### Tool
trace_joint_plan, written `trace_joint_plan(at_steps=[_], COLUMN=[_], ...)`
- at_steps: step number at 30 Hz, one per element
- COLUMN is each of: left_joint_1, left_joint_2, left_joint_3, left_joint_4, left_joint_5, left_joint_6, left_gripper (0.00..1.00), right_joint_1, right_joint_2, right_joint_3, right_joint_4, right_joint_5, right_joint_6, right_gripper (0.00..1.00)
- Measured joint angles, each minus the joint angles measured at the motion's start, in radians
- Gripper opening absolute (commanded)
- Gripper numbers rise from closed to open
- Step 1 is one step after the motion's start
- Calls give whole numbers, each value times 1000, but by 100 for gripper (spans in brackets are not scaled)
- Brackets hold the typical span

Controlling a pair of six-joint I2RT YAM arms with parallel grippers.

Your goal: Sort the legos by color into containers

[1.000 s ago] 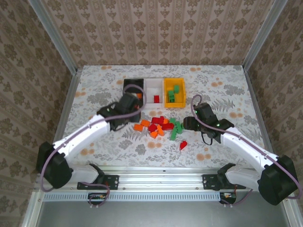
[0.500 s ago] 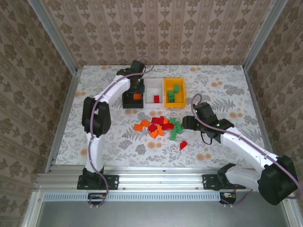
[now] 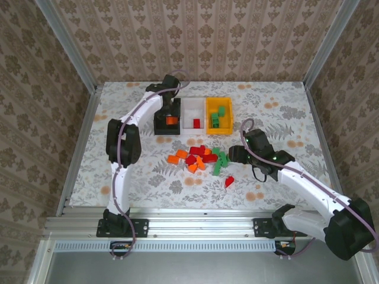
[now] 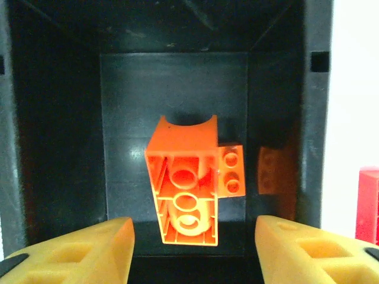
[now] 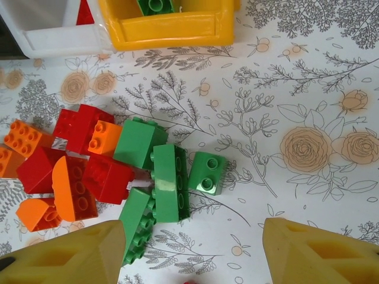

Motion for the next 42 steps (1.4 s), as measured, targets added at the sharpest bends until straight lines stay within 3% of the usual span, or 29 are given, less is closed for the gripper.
trace_joint_plan(at_steps=[3, 7, 13, 16, 22, 35, 42], left_joint_1=[4, -21, -184, -242, -262, -253, -231], left_joint_2=[-42, -219, -572, -639, -645, -507, -505], left_joint_3=[-55, -259, -654, -800, -977, -1002, -1007], left_joint_4=[10, 69, 182, 200, 210, 329, 364], left_joint_5=[15, 40, 55, 55, 52, 47, 39], left_joint_6=[0, -3, -11, -26, -40, -16, -17], left_gripper=[63, 79, 98, 97, 87, 74, 66], right_joint_1=[0, 0, 0, 0, 0, 0, 0], right_joint_2=[-19, -44, -73, -75, -73, -69, -69], right_joint_3=[0, 0, -13, -19, -25, -50, -50], right_joint_4=[-2, -9, -20, -30, -33, -34, -33], right_joint_5=[-3, -11, -14, -16, -19, -26, -26], right_joint_6=[0, 1, 0, 0, -1, 0, 0], right_gripper=[64, 64, 67, 67, 67, 67, 66])
